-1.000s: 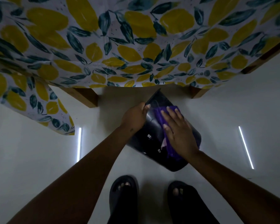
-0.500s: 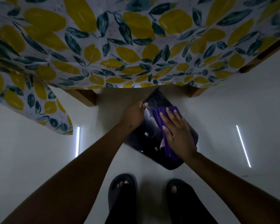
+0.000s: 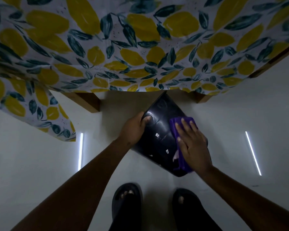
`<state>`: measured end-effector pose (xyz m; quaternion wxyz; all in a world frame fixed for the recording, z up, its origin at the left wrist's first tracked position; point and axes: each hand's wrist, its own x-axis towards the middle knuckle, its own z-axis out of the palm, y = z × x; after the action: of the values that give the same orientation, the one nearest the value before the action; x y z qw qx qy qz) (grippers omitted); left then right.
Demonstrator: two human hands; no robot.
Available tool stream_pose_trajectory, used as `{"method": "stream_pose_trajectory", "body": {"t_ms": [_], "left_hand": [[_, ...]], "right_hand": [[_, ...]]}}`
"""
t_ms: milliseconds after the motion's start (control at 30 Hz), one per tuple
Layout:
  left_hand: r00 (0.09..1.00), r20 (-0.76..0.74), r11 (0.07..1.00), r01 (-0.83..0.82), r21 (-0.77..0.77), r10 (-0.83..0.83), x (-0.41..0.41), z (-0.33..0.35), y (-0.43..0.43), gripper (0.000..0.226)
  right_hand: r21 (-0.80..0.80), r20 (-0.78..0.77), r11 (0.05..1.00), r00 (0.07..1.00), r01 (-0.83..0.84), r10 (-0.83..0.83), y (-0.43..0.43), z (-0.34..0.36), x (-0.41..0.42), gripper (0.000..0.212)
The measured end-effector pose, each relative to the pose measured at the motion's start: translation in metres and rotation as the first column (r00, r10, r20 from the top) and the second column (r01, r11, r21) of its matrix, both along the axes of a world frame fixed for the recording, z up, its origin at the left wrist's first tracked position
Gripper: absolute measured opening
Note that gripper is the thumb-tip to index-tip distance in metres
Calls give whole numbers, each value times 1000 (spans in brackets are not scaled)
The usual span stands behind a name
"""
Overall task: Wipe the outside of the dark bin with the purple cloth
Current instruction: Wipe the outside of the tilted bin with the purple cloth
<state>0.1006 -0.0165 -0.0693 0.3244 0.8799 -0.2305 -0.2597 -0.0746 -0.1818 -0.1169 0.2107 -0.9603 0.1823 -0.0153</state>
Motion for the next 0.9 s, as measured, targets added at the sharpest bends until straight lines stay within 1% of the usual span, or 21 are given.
{"method": "stream_pose_trajectory", "body": {"t_ms": [33, 67, 133, 167, 200, 233, 300, 333, 367, 400, 433, 467, 500, 567, 600, 667, 733, 767, 800, 833, 900], "left_hand": [[1000, 7, 1000, -2, -3, 2, 3, -2, -3, 32], [1000, 19, 1000, 6, -6, -6, 6, -4, -7, 32], [999, 25, 1000, 24, -5, -24, 9, -6, -13, 34], [999, 17, 1000, 29, -8, -29, 10, -7, -14, 35], [999, 6, 999, 33, -18, -33, 11, -8, -15, 35], [999, -3, 999, 33, -24, -34, 11, -8, -15, 34], [1000, -14, 999, 20, -32, -21, 12, -9, -16, 32], [1000, -21, 999, 8, -34, -8, 11, -10, -15, 33], [1000, -28, 1000, -3, -30, 2, 10, -10, -14, 34], [1000, -28, 1000, -8, -23, 7, 9, -11, -12, 35], [1000, -22, 1000, -8, -9, 8, 8, -11, -10, 36], [1000, -12, 1000, -4, 1, 4, 8, -11, -9, 37], [1000, -6, 1000, -4, 8, 4, 9, -10, -10, 37], [1000, -4, 1000, 0, 10, 0, 12, -8, -13, 37], [1000, -6, 1000, 10, 11, -10, 13, -7, -15, 37], [1000, -16, 1000, 16, 15, -15, 13, -7, -17, 37], [1000, -18, 1000, -3, 15, 3, 11, -9, -15, 38], [1000, -14, 1000, -8, 15, 8, 10, -9, -14, 38], [1000, -11, 1000, -14, 17, 15, 9, -9, -13, 38], [1000, -7, 1000, -22, 22, 22, 9, -10, -12, 37], [999, 1, 999, -32, 30, 32, 11, -10, -13, 36]], "right_hand": [[-98, -24, 991, 995, -94, 92, 12, -2, -11, 54], [-159, -51, 965, 978, -208, 202, 23, -4, -21, 57], [-259, -80, 875, 912, -410, 403, 35, -4, -18, 60], [-296, -88, 835, 884, -463, 459, 33, -2, -5, 60], [-314, -104, 821, 877, -477, 470, 30, 2, 10, 59], [-301, -117, 843, 895, -445, 431, 26, 7, 23, 58], [-223, -72, 932, 958, -286, 277, 20, 9, 27, 57], [-217, -61, 947, 972, -236, 228, 19, 5, 17, 62], [-246, -71, 939, 971, -240, 230, 20, 1, 2, 75], [-284, -105, 913, 956, -293, 274, 23, -5, -15, 94], [-291, -155, 884, 930, -365, 333, 28, -6, -30, 107], [-302, -171, 867, 917, -396, 360, 31, -7, -37, 109], [-308, -158, 861, 914, -404, 372, 32, -5, -33, 103], [-312, -96, 862, 916, -399, 390, 30, 3, -3, 76], [-284, -90, 890, 934, -356, 345, 27, 8, 15, 65], [-179, -73, 963, 979, -201, 191, 14, 13, 38, 54], [-115, -67, 990, 995, -76, 69, 10, 9, 29, 52], [-142, -67, 987, 996, -76, 67, 15, 5, 15, 54], [-191, -81, 973, 990, -132, 119, 24, 2, 0, 57], [-243, -96, 943, 973, -225, 208, 33, 0, -12, 63], [-257, -143, 900, 935, -352, 324, 39, 2, -12, 79]]}}
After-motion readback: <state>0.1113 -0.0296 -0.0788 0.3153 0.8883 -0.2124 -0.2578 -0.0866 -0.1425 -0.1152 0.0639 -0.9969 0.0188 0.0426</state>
